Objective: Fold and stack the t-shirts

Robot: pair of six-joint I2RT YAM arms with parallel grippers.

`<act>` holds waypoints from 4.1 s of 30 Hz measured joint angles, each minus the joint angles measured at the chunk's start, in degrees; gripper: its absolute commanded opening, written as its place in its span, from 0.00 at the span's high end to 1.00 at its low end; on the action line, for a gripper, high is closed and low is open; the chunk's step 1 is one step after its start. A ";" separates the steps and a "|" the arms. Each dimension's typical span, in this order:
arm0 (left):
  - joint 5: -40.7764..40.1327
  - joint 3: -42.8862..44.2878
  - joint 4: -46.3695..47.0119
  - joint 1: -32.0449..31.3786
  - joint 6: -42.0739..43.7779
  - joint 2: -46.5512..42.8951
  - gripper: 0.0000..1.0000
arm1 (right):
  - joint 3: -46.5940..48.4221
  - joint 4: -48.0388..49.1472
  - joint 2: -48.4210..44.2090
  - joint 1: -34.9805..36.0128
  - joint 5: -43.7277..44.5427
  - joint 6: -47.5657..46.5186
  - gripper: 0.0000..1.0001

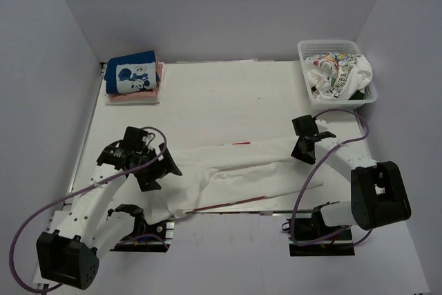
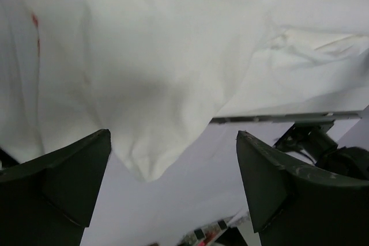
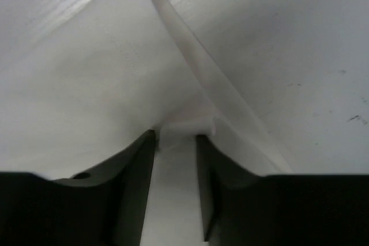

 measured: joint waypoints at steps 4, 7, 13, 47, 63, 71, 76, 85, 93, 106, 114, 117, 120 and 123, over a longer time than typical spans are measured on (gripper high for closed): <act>-1.42 1.66 7.19 0.00 0.48 4.87 0.00 | 0.66 -3.28 0.63 0.00 1.57 1.33 0.10; -2.08 1.64 11.89 0.00 1.01 9.57 0.00 | 2.38 -4.55 -1.05 0.00 1.88 0.87 0.10; -2.64 -0.98 20.35 0.00 2.03 20.39 0.00 | 3.61 1.75 -9.88 0.07 -4.90 -3.28 0.10; 4.11 103.12 77.99 -11.10 -10.27 117.00 0.00 | -8.04 7.02 -7.02 34.49 -47.23 -17.64 0.10; -0.42 91.60 82.27 -12.46 -11.56 108.59 0.00 | -4.98 7.58 -22.93 39.98 -34.77 -18.08 0.10; 9.35 76.37 75.01 -12.52 -5.14 79.12 0.00 | -4.70 3.26 -32.89 39.85 -16.50 -5.20 0.10; 9.38 42.40 73.70 -14.88 -0.52 45.18 0.00 | -5.53 -2.84 -32.04 39.76 -13.35 3.19 0.10; 7.30 -0.68 54.88 -24.79 -2.43 22.14 0.00 | -13.07 -9.97 -28.37 38.82 -17.68 11.34 0.10; 8.46 -12.52 45.44 -31.85 -6.80 13.11 0.16 | -14.08 -10.03 -28.46 37.99 -20.31 12.74 0.10; 9.55 -13.31 48.63 -37.79 -9.11 25.59 0.51 | -14.93 -5.33 -25.05 37.13 -24.76 12.90 0.13; 10.29 -12.35 51.65 -38.97 -8.90 29.53 0.83 | -16.74 -4.07 -25.38 36.79 -27.54 15.30 0.50; 9.92 -12.11 52.02 -39.17 -8.68 30.56 1.00 | -17.68 -4.61 -25.77 36.72 -27.91 15.76 0.70; 9.53 -11.61 52.11 -39.63 -8.24 30.82 1.00 | -17.73 -5.46 -25.70 36.65 -28.00 15.34 0.99; 8.63 -11.56 52.13 -39.80 -7.91 30.40 1.00 | -17.59 -5.40 -25.33 36.63 -28.15 14.64 1.00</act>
